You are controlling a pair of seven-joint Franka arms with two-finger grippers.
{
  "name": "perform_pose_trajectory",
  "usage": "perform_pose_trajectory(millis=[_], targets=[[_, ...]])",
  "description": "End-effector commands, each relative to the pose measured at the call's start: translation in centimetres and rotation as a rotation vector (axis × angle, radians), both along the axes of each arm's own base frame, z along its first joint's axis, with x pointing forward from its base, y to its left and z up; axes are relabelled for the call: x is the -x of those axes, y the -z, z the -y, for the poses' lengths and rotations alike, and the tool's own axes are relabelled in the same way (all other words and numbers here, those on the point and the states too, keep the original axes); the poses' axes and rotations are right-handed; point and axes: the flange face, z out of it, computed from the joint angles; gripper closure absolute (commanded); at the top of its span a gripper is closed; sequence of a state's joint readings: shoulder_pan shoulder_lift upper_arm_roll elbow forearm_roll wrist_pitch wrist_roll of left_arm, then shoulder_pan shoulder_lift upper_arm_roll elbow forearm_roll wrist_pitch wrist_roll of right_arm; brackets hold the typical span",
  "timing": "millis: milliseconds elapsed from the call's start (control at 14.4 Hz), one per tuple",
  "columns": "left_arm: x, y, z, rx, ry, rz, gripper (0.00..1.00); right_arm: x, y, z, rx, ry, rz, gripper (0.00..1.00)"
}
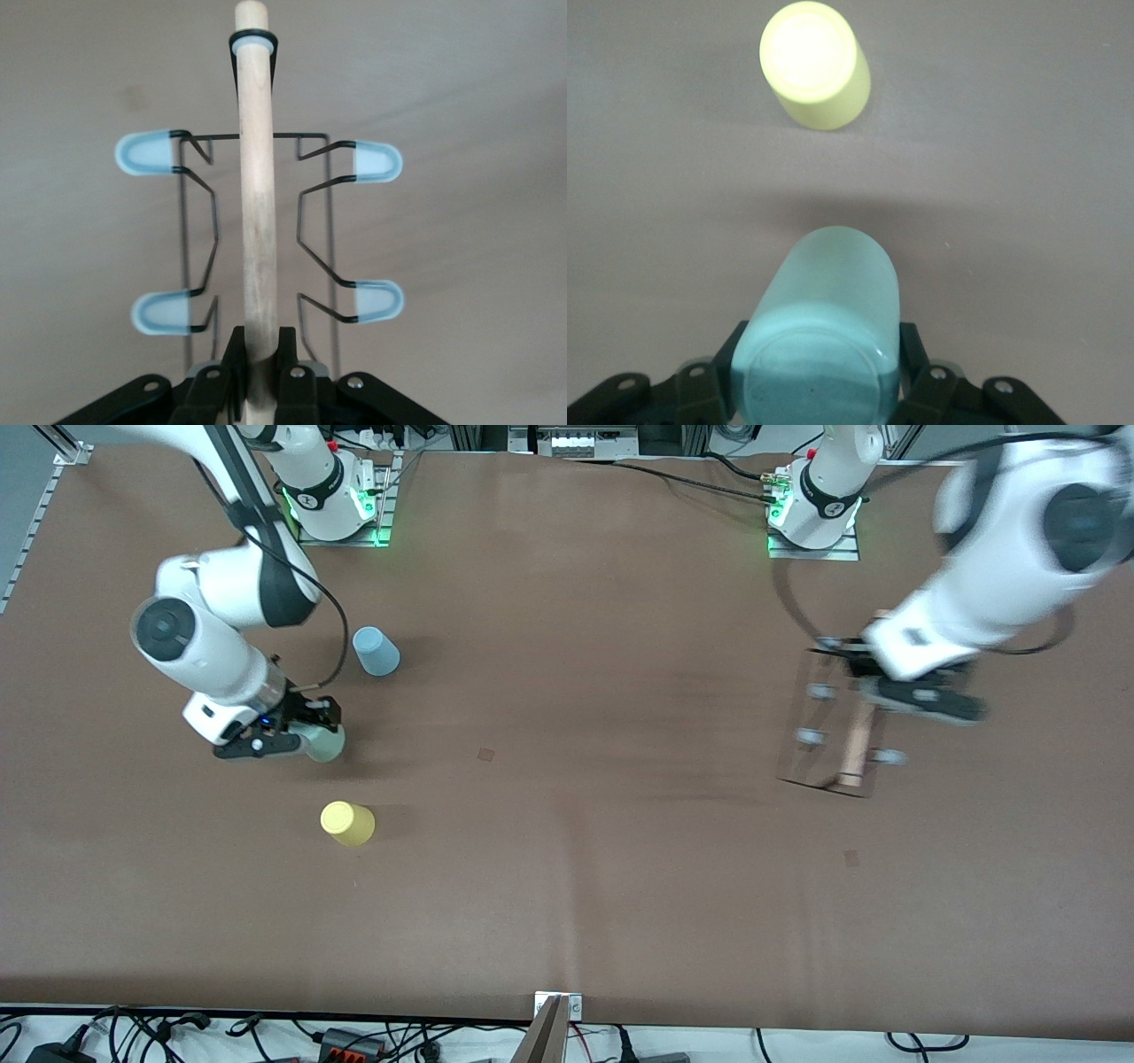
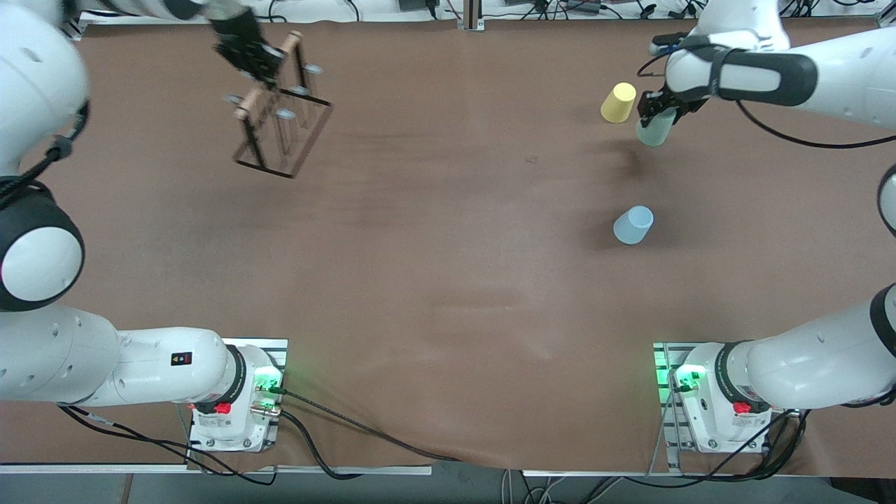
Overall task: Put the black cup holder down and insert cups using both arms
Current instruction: 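Grasp the rack handle with the left gripper and drag it toward the table middle, then lift the teal cup with the right gripper while the left gripper releases the rack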
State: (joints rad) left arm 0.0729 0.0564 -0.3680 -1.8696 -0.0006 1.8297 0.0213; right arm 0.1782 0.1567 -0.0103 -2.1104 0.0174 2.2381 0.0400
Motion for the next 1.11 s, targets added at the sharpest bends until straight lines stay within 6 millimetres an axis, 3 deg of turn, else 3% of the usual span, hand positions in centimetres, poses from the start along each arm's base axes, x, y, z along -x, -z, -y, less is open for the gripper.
perform_pose_trajectory(millis=[0, 209, 418, 488, 766, 1045], targets=[[-0.6, 0.8, 7.0, 0.044, -0.021, -0.03, 0.96, 0.4, -4.9, 0.7, 0.006, -0.014, -0.038, 0.92], [-0.5, 2.6, 13.7, 0.086, -0.147, -0.006, 0.96, 0.5, -9.4, 1.3, 0.008, -0.005, -0.067, 0.92], [0.4, 5.5, 18.8, 0.109, -0.164, 0.022, 0.97, 0.3, -13.2, 1.8, 0.015, 0.003, -0.126, 0.92], [0.4, 6.2, 19.5, 0.105, -0.19, 0.036, 0.97, 0.3, -14.0, 1.9, 0.017, 0.003, -0.14, 0.92], [2.0, 9.8, 24.5, 0.095, -0.279, 0.097, 0.97, 0.4, -14.0, 1.7, 0.02, 0.001, -0.161, 0.92], [3.0, 11.9, 26.3, 0.062, -0.247, 0.135, 0.97, 0.5, -14.0, 1.3, 0.021, -0.007, -0.164, 0.92]])
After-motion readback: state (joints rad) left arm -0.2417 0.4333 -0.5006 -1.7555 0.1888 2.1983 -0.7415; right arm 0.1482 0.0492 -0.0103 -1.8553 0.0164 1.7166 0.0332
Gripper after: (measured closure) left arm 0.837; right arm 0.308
